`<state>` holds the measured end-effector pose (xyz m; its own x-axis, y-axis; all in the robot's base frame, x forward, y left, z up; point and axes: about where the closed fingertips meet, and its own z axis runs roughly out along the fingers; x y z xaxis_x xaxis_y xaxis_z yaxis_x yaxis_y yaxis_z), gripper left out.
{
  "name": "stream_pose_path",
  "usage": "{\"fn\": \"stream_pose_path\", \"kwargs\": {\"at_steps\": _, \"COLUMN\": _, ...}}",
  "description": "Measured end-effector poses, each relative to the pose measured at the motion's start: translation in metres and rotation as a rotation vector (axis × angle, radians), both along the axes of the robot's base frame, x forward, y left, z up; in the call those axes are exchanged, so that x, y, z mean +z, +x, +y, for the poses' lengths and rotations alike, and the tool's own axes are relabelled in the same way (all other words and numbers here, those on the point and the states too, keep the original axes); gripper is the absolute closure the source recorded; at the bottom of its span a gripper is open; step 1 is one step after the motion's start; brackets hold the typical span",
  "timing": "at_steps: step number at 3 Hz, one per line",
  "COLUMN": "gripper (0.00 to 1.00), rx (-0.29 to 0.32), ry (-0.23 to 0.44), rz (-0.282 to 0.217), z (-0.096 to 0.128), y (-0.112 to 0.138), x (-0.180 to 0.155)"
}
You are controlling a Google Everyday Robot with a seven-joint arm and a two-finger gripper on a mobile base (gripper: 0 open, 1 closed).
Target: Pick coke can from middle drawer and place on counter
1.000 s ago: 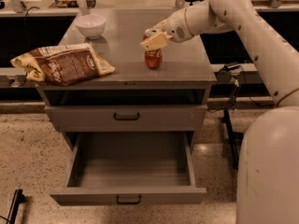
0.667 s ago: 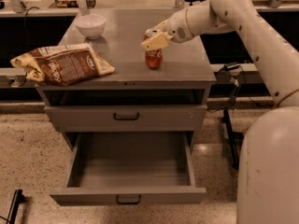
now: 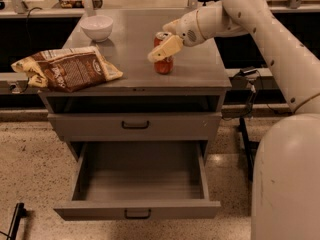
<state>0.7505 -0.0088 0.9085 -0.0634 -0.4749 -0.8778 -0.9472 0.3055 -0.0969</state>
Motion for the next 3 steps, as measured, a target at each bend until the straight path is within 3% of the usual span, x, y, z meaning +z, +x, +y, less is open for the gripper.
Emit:
{"fn": "stream_pose_path", "kwargs": {"at_steps": 1, "gripper": 0.00, "rx": 0.000, "ry": -0.011, "rz": -0.015, "z": -0.014, "y": -0.004, "x": 0.011}}
{"fn": "stream_pose_path", "kwargs": {"at_steps": 2, "gripper": 0.00, "rx": -0.022, "ry": -0.031, "rz": -0.076, "z": -0.039, "y": -0.014, "x": 0.034}}
{"fn": "stream_pose_path", "kwargs": {"at_steps": 3, "gripper": 0.00, "rx": -0.022, "ry": -0.031, "rz": -0.076, "z": -0.038, "y": -0.014, "x": 0.034}}
